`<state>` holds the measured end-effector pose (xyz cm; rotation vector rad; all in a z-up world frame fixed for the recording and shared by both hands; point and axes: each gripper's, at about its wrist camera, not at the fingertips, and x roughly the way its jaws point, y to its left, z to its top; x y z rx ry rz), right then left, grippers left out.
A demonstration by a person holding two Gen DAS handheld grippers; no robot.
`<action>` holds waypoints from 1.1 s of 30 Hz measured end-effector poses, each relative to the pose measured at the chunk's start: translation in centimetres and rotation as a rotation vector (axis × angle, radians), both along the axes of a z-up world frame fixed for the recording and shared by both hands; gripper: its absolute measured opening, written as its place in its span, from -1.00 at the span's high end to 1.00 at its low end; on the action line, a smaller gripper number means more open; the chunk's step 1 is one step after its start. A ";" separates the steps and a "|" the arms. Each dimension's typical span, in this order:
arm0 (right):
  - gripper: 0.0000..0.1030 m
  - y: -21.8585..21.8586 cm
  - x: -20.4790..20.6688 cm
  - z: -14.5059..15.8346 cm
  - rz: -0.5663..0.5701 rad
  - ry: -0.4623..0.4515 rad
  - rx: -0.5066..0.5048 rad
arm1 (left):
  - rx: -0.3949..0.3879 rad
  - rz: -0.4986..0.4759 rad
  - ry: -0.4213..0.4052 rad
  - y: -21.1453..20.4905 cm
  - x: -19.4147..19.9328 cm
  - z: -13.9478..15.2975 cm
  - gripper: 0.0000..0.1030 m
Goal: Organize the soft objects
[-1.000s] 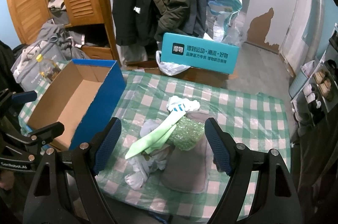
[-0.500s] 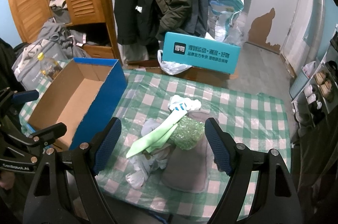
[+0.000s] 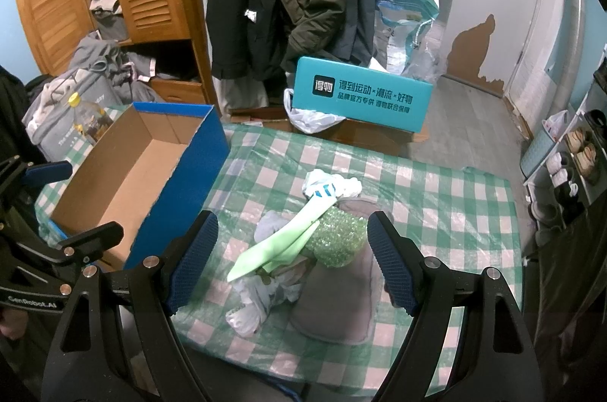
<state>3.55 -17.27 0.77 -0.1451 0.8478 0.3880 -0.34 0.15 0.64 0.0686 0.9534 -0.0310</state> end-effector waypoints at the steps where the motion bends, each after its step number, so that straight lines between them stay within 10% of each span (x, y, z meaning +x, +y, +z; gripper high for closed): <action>1: -0.55 0.0 0.0 0.0 0.000 0.000 0.000 | -0.001 0.001 -0.001 0.0 0.1 -0.1 -0.98; 33: -0.55 0.1 -0.4 -0.2 -0.004 0.005 -0.004 | 0.004 -0.004 0.009 -0.3 -0.2 -0.5 -0.98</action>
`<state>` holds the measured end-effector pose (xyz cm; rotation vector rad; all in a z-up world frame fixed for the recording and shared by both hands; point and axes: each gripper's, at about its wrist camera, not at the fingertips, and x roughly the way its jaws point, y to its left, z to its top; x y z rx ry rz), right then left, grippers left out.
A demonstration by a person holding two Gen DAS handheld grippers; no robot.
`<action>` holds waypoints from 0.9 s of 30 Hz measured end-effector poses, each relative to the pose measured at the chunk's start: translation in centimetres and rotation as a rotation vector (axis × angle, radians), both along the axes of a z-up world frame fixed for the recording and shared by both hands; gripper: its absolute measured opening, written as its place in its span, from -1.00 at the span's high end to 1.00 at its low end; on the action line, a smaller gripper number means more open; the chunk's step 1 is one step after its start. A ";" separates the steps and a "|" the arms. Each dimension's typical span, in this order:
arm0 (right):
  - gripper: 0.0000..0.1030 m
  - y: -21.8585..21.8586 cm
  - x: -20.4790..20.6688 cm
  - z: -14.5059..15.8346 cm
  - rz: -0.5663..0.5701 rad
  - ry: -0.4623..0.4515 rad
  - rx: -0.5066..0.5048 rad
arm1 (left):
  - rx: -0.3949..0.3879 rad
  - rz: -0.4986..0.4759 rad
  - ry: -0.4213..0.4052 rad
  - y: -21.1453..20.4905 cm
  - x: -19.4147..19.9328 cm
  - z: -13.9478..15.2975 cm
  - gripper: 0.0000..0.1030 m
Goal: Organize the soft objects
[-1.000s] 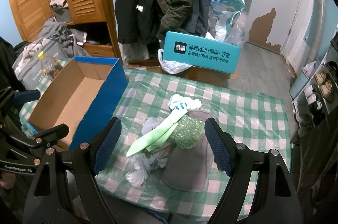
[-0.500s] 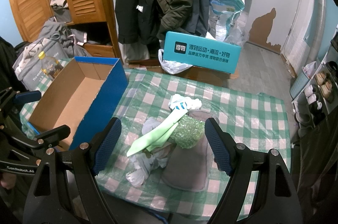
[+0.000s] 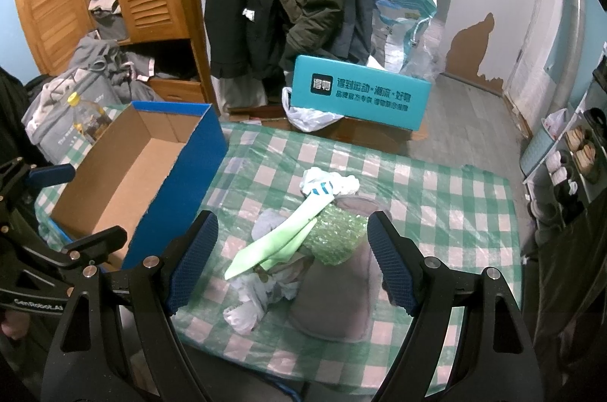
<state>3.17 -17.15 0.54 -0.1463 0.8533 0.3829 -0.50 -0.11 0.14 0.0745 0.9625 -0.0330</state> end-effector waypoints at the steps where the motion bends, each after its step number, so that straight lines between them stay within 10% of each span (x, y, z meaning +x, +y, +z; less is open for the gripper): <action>1: -0.55 0.0 0.0 -0.1 -0.001 0.002 -0.001 | -0.001 0.000 0.003 0.1 0.0 0.0 -0.98; 27: -0.55 -6.1 1.3 -1.3 -0.105 0.052 -0.016 | 0.006 -0.042 0.104 -3.4 2.6 -2.7 -0.98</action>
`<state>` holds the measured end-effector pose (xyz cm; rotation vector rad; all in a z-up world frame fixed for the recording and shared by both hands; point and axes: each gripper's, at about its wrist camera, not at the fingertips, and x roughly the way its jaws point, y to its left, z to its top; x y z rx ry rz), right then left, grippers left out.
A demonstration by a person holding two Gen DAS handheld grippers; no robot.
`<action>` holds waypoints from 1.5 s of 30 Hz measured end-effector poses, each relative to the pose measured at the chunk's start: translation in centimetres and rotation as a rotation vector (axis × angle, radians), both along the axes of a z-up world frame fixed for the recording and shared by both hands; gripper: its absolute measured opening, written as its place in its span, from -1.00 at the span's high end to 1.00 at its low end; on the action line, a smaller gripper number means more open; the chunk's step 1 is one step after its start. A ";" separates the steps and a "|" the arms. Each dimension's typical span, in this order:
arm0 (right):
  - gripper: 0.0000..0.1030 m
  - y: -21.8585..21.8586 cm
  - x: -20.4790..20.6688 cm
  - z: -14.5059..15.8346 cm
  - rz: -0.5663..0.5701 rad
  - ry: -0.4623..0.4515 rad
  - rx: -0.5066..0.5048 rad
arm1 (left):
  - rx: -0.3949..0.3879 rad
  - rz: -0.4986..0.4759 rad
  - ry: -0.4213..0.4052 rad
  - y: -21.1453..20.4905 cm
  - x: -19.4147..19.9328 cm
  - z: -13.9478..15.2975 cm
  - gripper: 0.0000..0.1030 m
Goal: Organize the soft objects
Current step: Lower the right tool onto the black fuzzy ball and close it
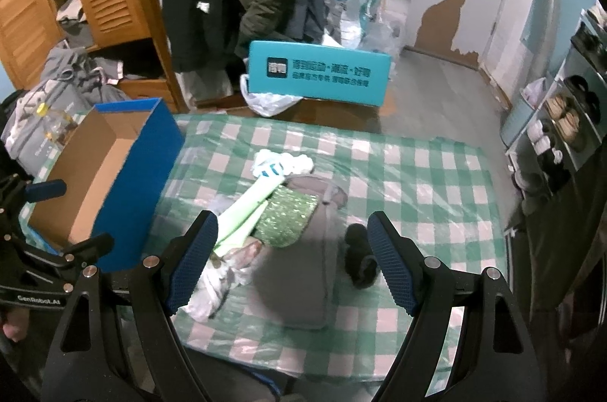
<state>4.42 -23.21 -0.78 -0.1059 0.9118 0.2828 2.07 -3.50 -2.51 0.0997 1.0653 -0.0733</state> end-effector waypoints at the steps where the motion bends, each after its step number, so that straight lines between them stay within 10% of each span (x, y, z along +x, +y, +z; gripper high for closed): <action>1: -0.55 -0.3 0.1 -0.1 -0.006 0.002 -0.003 | 0.001 -0.002 0.005 -0.2 0.1 -0.2 -0.98; 45: -0.55 -7.8 8.0 -15.3 -0.195 0.328 -0.064 | -0.016 0.027 0.262 -5.6 7.7 -11.1 -0.98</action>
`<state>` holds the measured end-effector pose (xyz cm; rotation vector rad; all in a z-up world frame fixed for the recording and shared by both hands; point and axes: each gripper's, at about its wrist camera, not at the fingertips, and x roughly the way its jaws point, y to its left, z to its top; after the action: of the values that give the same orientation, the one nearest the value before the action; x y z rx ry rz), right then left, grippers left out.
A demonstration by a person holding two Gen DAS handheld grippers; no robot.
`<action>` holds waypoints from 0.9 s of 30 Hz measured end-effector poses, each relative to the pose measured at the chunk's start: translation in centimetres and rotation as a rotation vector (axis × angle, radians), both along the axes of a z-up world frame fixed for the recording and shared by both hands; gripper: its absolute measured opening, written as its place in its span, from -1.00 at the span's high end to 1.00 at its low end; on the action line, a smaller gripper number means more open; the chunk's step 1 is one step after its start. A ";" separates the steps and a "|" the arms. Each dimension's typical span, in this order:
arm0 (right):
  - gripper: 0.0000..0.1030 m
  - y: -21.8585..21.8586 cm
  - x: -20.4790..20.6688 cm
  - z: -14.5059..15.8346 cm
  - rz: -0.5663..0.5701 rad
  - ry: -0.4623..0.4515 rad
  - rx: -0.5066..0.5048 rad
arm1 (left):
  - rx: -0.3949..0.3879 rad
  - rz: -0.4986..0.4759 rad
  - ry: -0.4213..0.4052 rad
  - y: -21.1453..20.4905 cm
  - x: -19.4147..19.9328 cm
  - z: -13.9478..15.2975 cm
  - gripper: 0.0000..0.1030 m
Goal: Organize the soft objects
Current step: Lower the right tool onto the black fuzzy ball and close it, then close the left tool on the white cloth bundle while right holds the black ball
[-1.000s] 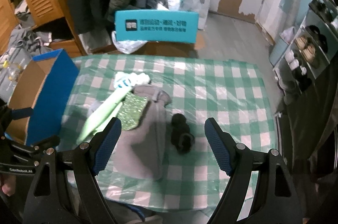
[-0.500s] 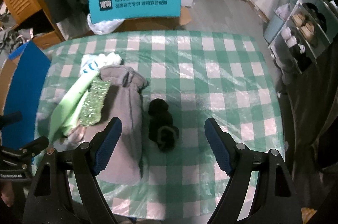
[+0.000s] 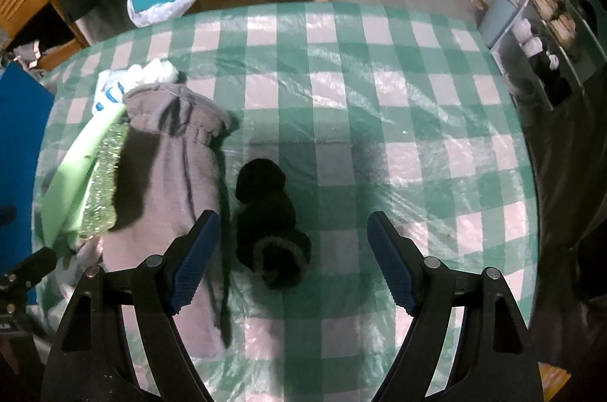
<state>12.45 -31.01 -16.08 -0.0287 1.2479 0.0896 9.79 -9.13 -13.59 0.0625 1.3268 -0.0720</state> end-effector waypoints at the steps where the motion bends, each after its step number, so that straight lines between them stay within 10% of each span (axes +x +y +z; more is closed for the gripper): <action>1: -0.55 0.0 0.1 -0.2 0.000 0.006 0.002 | 0.000 0.001 0.002 0.0 0.1 -0.1 -0.98; 18: -0.53 0.7 1.6 -3.1 0.033 0.066 -0.013 | -0.008 0.014 0.037 0.5 1.5 -1.8 -0.98; 27: 0.27 1.2 1.1 -3.6 0.079 0.105 -0.048 | -0.021 0.011 0.041 1.0 1.3 -1.7 -0.98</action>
<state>13.50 -29.76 -19.69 -0.1162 1.3540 0.1311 11.07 -8.16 -15.33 0.0363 1.3675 -0.0781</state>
